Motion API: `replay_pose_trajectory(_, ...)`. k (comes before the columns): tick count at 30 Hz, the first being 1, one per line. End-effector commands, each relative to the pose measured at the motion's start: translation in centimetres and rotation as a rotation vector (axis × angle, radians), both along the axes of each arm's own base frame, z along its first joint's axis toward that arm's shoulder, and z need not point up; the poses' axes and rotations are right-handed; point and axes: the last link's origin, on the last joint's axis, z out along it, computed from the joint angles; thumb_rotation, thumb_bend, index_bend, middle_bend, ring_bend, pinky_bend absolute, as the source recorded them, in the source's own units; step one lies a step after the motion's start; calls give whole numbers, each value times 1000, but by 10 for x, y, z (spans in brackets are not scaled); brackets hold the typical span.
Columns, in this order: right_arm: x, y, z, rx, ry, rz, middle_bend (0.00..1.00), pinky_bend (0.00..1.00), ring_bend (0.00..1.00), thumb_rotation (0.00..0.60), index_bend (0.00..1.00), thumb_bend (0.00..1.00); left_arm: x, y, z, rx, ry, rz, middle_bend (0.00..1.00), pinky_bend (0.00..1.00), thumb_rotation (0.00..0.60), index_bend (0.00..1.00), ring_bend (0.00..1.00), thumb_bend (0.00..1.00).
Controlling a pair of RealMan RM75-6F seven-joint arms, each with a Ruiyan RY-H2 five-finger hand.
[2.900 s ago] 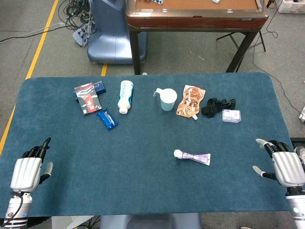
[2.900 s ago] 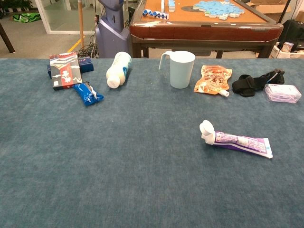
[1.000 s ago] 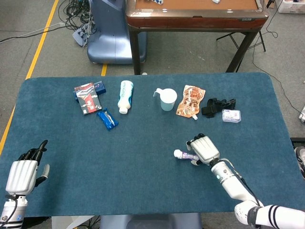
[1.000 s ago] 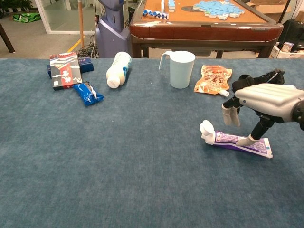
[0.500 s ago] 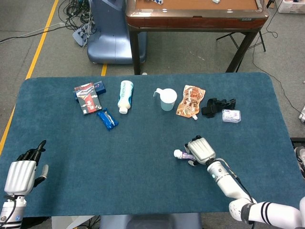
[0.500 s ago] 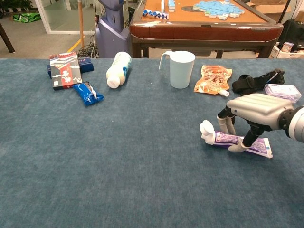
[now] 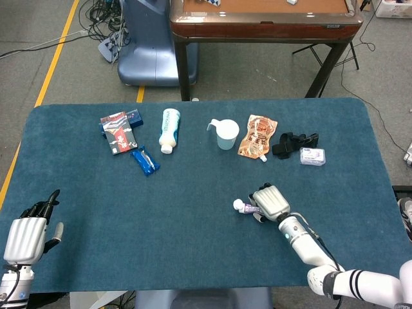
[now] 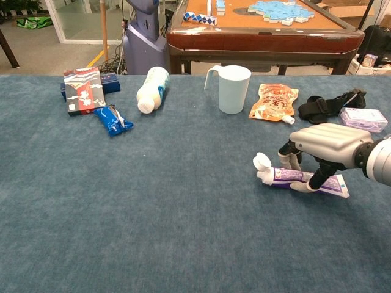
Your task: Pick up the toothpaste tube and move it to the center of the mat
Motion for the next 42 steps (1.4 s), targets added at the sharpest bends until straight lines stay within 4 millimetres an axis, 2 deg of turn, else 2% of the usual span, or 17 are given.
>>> replay_pose_trajectory(1, 2, 0, -1, 5, -1, 6, 571, 242, 386, 600, 577, 519, 0, 0, 0, -2, 1, 2, 270, 326, 600, 0, 233, 420)
replay_pose_trajectory(6, 6, -3, 3, 15, -6, 28, 617, 271, 430, 600, 642, 647, 2, 3, 3, -6, 9, -10, 269, 326, 600, 0, 233, 420)
replay_pose_trajectory(10, 12, -9, 13, 21, -12, 56, 643, 285, 460, 600, 683, 728, 9, 10, 3, -21, 13, -47, 264, 326, 600, 0, 233, 419)
replay_pose_trajectory(16, 29, -25, 40, 57, 15, 128, 686, 369, 502, 600, 748, 806, 24, 33, 1, -97, 22, -141, 264, 326, 600, 0, 239, 420)
replay_pose_trajectory(19, 45, -34, 58, 106, 32, 160, 696, 370, 510, 600, 764, 833, 35, 48, -2, -157, 28, -207, 284, 328, 600, 0, 252, 420)
replay_pose_trajectory(25, 73, -49, 79, 201, 95, 229, 709, 371, 523, 600, 778, 862, 64, 67, -18, -300, 94, -347, 423, 419, 600, 1, 419, 420)
replay_pose_trajectory(29, 90, -58, 85, 242, 125, 255, 715, 374, 529, 600, 789, 869, 83, 79, -30, -406, 109, -427, 564, 537, 600, 21, 558, 419)
replay_pose_trajectory(33, 102, -64, 86, 268, 142, 267, 721, 374, 535, 600, 794, 873, 101, 91, -40, -497, 112, -485, 694, 654, 600, 31, 706, 429)
replay_pose_trajectory(36, 109, -68, 84, 278, 146, 270, 724, 374, 539, 600, 799, 876, 117, 99, -47, -554, 120, -526, 762, 701, 600, 31, 783, 461)
replay_pose_trajectory(42, 123, -73, 73, 295, 125, 278, 735, 374, 556, 600, 813, 883, 146, 112, -65, -619, 133, -609, 834, 735, 600, 31, 856, 501)
